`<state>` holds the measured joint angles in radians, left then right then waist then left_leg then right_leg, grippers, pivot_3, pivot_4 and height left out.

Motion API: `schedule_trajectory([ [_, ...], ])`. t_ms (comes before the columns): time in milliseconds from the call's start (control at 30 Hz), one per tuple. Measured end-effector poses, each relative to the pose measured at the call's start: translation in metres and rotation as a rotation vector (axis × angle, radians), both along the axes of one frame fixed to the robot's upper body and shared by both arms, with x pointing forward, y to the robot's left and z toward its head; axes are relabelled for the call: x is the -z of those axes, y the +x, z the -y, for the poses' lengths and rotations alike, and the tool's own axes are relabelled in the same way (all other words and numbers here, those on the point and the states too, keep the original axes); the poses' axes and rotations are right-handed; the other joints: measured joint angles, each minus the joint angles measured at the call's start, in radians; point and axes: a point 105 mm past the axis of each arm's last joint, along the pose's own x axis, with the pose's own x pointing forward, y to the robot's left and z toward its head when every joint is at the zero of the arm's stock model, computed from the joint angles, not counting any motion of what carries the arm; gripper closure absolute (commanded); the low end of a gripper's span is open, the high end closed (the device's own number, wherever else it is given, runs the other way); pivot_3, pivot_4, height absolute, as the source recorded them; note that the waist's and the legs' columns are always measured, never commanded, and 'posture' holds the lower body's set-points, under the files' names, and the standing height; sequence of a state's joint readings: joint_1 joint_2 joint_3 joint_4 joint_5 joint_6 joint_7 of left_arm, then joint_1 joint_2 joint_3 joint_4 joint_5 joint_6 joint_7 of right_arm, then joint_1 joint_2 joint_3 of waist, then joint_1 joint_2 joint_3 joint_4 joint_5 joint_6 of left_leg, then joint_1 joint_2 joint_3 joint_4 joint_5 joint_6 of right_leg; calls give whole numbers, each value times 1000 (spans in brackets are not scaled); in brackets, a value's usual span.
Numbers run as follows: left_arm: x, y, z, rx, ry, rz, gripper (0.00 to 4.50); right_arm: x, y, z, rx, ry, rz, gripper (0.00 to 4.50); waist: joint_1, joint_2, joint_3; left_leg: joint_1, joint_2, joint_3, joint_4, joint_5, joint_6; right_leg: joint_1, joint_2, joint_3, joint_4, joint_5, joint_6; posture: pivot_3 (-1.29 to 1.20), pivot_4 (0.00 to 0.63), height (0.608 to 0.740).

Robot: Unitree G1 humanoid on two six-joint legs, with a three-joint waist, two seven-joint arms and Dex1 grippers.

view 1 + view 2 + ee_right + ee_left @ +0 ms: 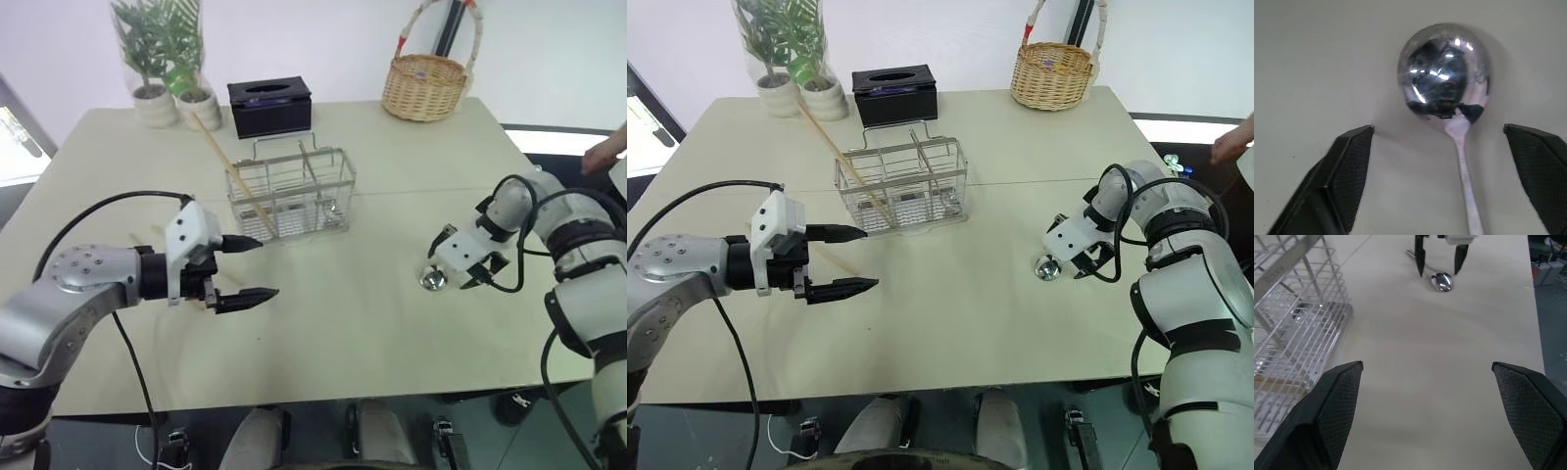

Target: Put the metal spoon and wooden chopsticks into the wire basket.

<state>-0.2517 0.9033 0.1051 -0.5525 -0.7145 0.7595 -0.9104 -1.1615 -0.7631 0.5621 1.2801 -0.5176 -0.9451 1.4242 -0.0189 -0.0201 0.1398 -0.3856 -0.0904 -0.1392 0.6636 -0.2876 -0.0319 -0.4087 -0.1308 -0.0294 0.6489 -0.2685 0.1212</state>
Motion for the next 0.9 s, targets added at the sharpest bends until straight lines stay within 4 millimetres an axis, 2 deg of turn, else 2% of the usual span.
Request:
schedule_trajectory([
  [200,-6,3,3,-13,-27,9,0,1,-2,0,-16,5,-6,4413,-3,-2,-1,1,1,0,0,0,0,1,1,1,0,0,0,0,150,650],
  [600,-16,11,3,-29,-56,36,0,4,-1,-4,-18,65,28,4463,-3,-3,-2,2,1,1,0,0,0,2,2,2,0,0,0,0,150,650],
  [700,-21,16,3,-31,-71,50,0,1,2,-8,-14,130,67,4463,-1,-3,-1,2,1,1,1,0,0,2,2,2,1,1,0,0,150,650],
  [800,-26,21,2,-39,-75,74,0,-11,6,-20,-36,231,126,4463,-2,-2,-1,2,1,1,1,0,-1,2,2,2,1,1,0,0,150,650],
  [900,-34,28,0,-59,-95,103,0,-46,16,-41,-26,441,225,4463,-2,-2,-1,1,1,1,1,0,-1,1,2,2,0,1,0,0,150,650],
])
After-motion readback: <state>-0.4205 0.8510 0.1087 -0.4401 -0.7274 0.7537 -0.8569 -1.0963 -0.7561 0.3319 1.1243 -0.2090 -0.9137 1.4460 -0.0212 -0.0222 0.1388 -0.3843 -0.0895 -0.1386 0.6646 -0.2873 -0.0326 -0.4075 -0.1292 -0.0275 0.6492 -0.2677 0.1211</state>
